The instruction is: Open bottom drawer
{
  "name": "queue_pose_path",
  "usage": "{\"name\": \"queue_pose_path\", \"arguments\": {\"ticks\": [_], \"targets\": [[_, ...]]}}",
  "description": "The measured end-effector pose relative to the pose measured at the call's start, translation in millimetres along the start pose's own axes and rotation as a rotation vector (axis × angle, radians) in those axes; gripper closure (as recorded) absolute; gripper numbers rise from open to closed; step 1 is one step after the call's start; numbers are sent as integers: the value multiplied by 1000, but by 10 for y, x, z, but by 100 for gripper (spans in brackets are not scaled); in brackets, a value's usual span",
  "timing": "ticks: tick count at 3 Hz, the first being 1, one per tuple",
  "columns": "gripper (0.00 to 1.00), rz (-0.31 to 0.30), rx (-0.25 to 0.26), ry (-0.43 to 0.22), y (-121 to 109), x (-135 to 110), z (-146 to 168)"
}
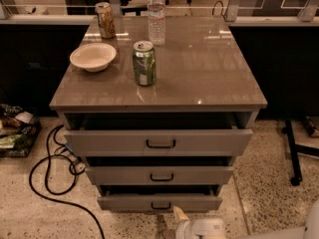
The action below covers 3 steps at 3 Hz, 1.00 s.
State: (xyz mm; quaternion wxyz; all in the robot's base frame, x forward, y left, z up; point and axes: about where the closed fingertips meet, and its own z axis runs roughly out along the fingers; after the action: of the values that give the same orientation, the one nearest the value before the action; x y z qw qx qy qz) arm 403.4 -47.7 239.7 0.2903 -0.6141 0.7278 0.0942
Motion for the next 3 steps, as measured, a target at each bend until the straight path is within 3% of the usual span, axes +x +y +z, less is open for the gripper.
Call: {"name": "queue_pose_path", "arguments": {"ticks": [1,2,3], "targets": [[0,1,-20,-84,44,-215,-3],[0,1,-20,-84,44,-215,-3],[0,-23,-10,-31,18,-315,159]]}}
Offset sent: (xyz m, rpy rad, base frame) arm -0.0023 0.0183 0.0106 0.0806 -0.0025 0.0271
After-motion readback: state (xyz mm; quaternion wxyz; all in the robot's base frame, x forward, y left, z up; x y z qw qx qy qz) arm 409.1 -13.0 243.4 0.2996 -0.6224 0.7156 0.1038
